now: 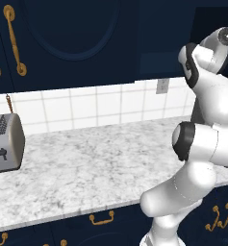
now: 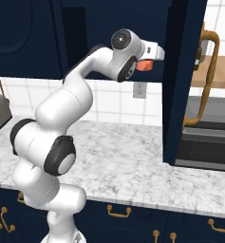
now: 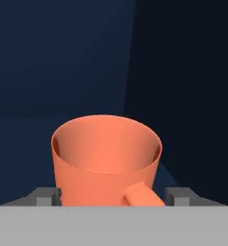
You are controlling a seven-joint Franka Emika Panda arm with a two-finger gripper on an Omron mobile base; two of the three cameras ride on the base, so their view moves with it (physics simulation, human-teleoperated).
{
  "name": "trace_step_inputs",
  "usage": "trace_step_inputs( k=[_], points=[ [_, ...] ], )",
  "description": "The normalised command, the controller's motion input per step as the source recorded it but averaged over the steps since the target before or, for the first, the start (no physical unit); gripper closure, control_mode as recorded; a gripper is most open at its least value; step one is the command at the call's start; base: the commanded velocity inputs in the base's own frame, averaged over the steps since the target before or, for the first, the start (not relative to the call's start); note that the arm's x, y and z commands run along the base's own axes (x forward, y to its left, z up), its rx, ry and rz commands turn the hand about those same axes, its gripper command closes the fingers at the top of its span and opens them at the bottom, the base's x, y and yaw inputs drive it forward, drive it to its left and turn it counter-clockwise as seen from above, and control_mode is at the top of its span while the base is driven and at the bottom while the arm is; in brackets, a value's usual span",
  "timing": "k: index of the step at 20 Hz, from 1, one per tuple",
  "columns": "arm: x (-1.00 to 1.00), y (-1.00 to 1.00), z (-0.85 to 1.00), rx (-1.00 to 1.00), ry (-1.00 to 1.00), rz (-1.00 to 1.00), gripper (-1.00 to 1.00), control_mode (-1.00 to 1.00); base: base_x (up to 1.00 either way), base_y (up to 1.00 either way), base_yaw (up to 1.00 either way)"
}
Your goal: Gather all objects into one cabinet and sort the glasses and bowls to opposite sides.
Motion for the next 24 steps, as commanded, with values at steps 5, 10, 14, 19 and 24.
trace_step_inputs(
  k=[5,10,14,19,24],
  points=[
    [0.12,-0.20,0.00,0.00,0.03,0.03,1.00,-1.00,0.00,0.00,0.00],
    [-0.03,-0.11,0.03,0.01,0.03,0.08,1.00,-1.00,0.00,0.00,0.00],
    [-0.25,0.08,0.01,0.04,0.00,0.15,1.00,-1.00,0.00,0.00,0.00],
    [-0.80,0.46,0.00,0.01,-0.03,0.14,1.00,-1.00,0.00,0.00,0.00],
    [-1.00,0.81,0.08,0.02,-0.15,-0.07,1.00,-1.00,0.00,0.00,0.00]
  ],
)
